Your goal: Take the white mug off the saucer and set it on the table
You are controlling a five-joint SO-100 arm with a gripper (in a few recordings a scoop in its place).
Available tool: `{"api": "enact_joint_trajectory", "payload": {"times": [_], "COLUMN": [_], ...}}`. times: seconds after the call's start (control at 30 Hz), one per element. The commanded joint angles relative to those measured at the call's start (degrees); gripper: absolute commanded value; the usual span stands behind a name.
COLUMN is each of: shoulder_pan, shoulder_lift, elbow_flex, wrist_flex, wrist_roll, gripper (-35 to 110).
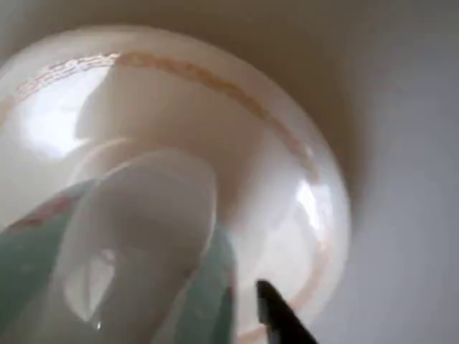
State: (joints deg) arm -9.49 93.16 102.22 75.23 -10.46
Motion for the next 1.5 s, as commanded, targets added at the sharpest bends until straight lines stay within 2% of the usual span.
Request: {"api": "enact_joint_trajectory", "payload": {"times": [0.0,0.3,0.63,1.2,1.33,1.47], "shoulder_pan": [-0.70,-0.44,-0.09,-0.09,0.97,6.59], "shoulder_lift": [-1.93,-4.22,2.99,19.60,19.86,20.39], "elbow_flex": [0.18,0.00,-0.44,-15.21,-22.59,-25.31], "wrist_flex": [-2.81,-5.19,-2.90,13.18,18.90,21.45], "wrist_roll": [0.70,1.05,1.67,6.50,4.04,-1.67], "gripper": [17,-2,-2,-2,-2,-2]}}
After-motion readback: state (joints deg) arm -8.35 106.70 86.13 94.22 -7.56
